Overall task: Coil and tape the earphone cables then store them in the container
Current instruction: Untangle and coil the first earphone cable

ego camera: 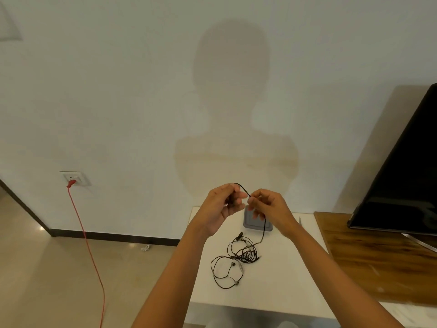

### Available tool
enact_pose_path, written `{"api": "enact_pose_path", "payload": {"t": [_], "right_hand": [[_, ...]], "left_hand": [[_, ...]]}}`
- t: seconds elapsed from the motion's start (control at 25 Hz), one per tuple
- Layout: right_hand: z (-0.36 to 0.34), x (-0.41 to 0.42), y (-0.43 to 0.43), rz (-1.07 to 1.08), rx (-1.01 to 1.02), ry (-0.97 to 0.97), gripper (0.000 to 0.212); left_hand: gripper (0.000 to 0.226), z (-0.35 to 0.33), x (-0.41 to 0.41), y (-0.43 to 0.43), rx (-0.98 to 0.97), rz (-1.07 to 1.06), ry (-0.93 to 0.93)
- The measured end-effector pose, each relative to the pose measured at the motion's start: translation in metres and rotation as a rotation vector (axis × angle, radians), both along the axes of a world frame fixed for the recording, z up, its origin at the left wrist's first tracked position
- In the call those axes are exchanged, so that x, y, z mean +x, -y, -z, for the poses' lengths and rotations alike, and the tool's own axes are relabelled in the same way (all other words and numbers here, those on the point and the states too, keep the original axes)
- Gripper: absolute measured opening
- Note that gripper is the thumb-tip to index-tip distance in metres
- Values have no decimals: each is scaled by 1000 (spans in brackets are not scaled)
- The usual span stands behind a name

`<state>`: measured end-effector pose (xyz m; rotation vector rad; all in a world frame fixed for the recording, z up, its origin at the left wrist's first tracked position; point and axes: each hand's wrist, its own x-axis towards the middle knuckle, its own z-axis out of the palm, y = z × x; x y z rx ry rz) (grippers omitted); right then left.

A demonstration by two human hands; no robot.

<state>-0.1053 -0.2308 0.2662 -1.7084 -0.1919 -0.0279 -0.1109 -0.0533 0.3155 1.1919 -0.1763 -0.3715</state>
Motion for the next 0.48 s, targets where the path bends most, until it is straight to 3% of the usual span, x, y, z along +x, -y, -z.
{"api": "enact_pose_path", "payload": {"t": [0.08, 0.16, 0.28, 0.48], "right_hand": [[24, -9, -8, -27, 65, -73, 19], [49, -25, -16, -37, 114, -160, 26], [73, -52, -27, -25, 62, -252, 31], [31, -74, -31, -72, -95, -134, 22]], "left_hand": [[38, -7, 5, -1, -234, -32, -49], [39, -10, 9, -1, -283, -50, -10], [31, 1, 15, -3, -117, -135, 82], [31, 29, 17, -20, 299, -128, 147]]}}
